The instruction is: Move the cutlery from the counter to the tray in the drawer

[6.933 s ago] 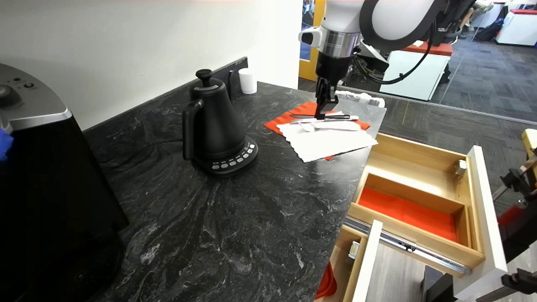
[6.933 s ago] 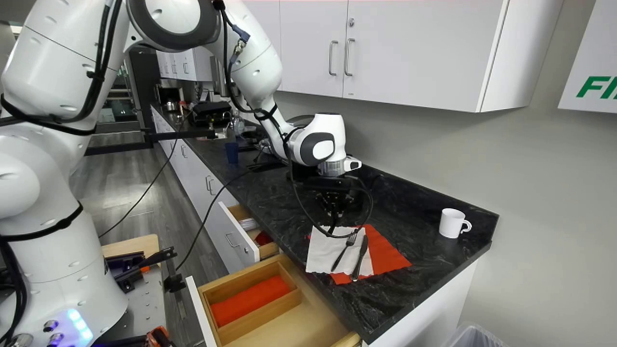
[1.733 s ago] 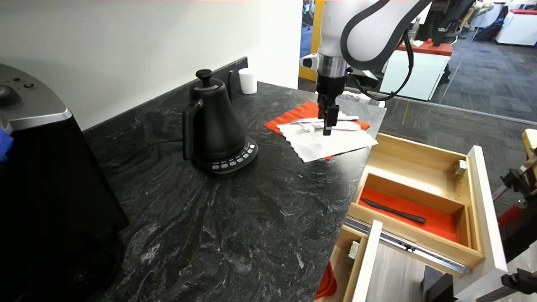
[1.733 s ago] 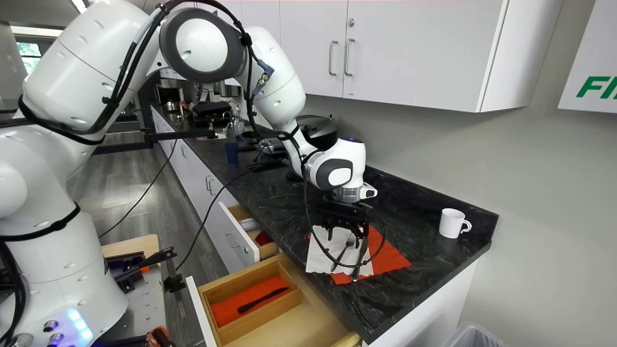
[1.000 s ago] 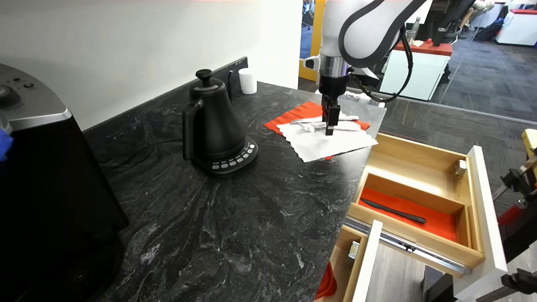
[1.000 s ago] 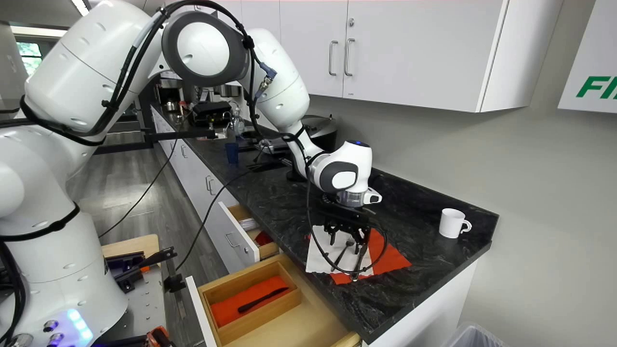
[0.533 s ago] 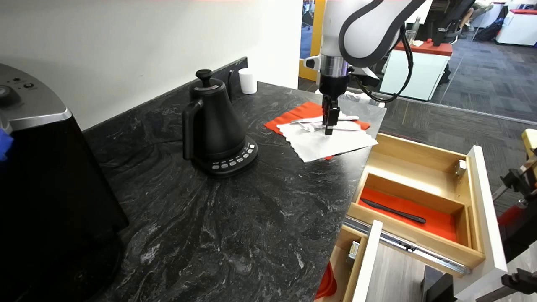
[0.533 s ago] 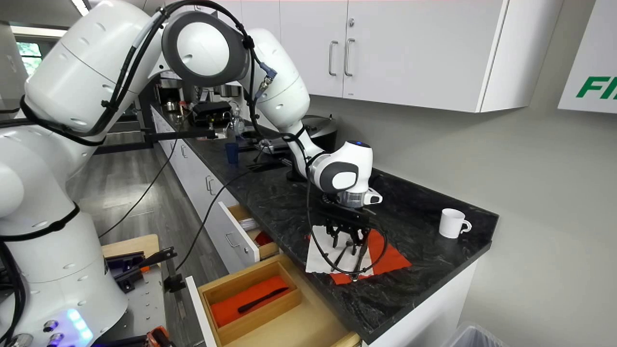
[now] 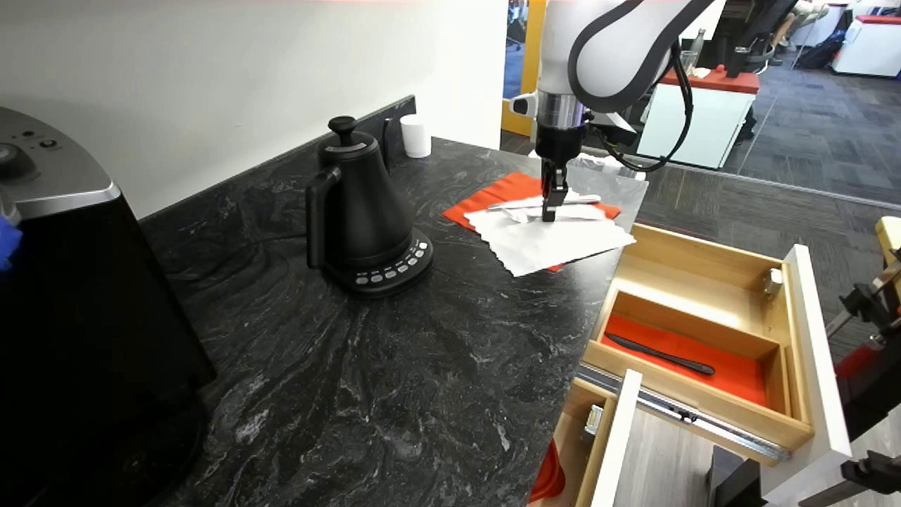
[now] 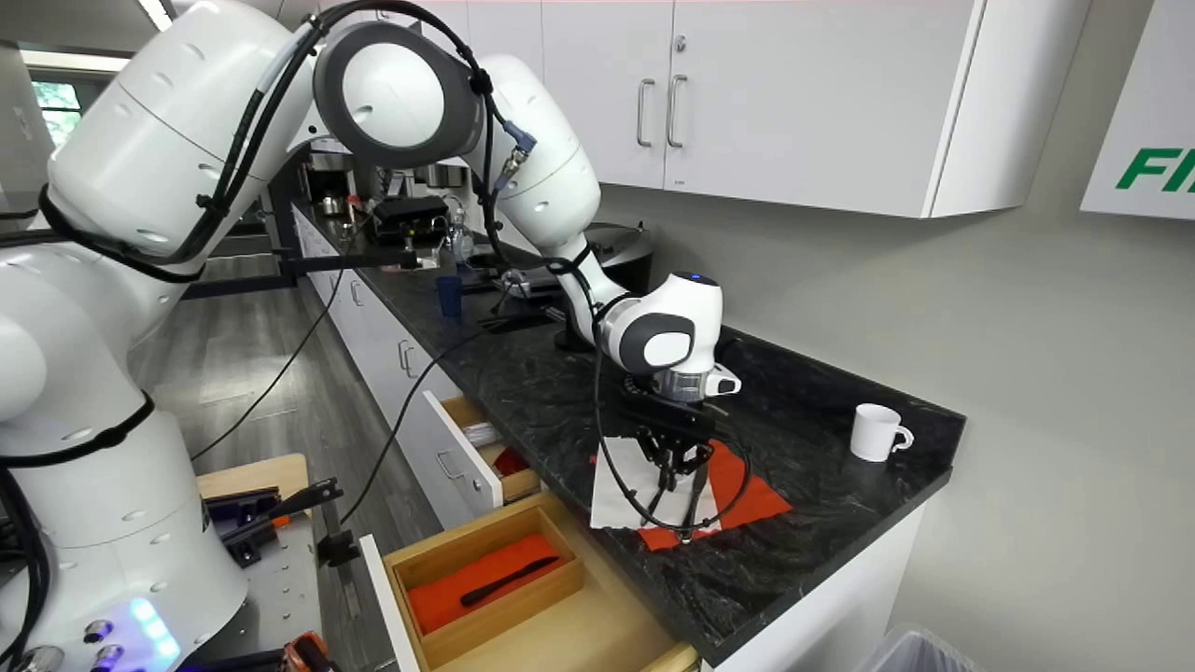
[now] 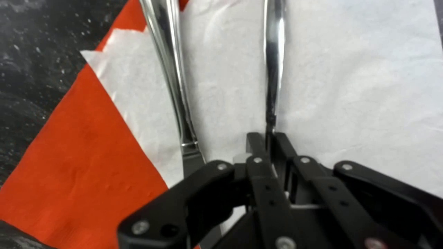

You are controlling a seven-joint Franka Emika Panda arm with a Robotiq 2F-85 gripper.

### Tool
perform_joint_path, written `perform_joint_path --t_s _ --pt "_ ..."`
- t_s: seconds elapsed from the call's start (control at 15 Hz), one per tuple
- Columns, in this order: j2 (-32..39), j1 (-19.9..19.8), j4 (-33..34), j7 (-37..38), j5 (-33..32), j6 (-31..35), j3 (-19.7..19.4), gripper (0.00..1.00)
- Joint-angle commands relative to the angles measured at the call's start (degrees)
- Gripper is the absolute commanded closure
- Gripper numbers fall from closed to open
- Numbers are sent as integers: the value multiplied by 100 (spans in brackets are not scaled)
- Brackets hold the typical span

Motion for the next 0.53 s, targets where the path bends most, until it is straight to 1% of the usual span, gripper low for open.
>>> perform_joint_path --t_s 0.0,0.13,0.27,0.47 --pt "88 -103 142 -72 73 -204 69 100" --pt "66 -91 129 -53 70 -214 61 96" --pt "-100 -31 42 24 57 -206 59 96" --pt "-514 159 -200 251 -3 -187 40 96"
